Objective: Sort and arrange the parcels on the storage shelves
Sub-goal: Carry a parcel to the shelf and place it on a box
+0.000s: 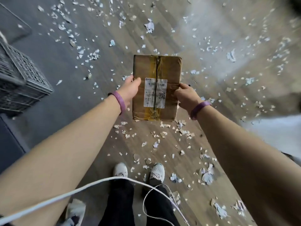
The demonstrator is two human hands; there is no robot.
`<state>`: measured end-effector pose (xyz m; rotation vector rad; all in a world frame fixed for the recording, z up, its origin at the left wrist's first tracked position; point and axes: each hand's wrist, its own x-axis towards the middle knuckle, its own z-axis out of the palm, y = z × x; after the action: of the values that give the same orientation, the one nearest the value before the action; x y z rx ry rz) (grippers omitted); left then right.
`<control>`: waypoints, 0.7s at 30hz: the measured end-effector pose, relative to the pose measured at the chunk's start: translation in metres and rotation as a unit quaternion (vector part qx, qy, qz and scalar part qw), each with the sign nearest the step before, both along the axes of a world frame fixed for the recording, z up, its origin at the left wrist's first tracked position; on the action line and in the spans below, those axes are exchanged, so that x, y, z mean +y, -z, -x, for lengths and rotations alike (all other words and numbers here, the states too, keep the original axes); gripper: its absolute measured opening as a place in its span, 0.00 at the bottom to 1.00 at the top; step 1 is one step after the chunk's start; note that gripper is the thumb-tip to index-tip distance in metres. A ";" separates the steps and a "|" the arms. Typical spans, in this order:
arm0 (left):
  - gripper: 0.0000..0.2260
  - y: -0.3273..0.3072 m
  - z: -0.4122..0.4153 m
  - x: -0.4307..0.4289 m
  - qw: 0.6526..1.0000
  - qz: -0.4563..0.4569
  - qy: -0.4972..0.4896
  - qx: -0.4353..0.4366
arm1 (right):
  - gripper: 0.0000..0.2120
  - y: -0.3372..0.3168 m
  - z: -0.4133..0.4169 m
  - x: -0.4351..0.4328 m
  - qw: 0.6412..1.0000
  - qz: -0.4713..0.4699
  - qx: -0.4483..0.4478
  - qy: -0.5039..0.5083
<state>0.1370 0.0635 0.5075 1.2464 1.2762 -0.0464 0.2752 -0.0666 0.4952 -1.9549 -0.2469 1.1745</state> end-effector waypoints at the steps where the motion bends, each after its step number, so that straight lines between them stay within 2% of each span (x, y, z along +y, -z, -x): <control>1: 0.25 -0.020 -0.010 0.000 1.000 -0.002 0.000 -0.004 | 0.17 -0.022 -0.009 -0.001 1.000 0.001 -0.013 0.001; 4: 0.24 -0.066 -0.035 -0.001 1.000 -0.002 -0.007 -0.023 | 0.16 -0.074 -0.033 -0.004 0.999 -0.015 -0.030 0.015; 8: 0.24 -0.098 -0.059 0.002 0.999 -0.013 -0.011 -0.040 | 0.18 -0.109 -0.055 0.001 0.999 -0.025 -0.014 0.042; 15: 0.24 -0.103 -0.101 0.047 1.000 0.016 -0.001 -0.027 | 0.17 -0.119 -0.096 0.040 0.999 -0.010 -0.003 0.047; 18: 0.23 -0.109 -0.131 0.090 0.999 0.045 0.006 -0.026 | 0.17 -0.117 -0.128 0.081 0.999 -0.005 -0.012 0.050; 21: 0.22 -0.115 -0.164 0.140 0.999 0.030 0.000 -0.041 | 0.17 -0.117 -0.158 0.131 0.998 -0.015 -0.011 0.062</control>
<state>0.3006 0.2039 0.6224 1.1850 1.1950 -0.0343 0.4329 0.0645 0.6122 -1.9283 -0.1518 1.0643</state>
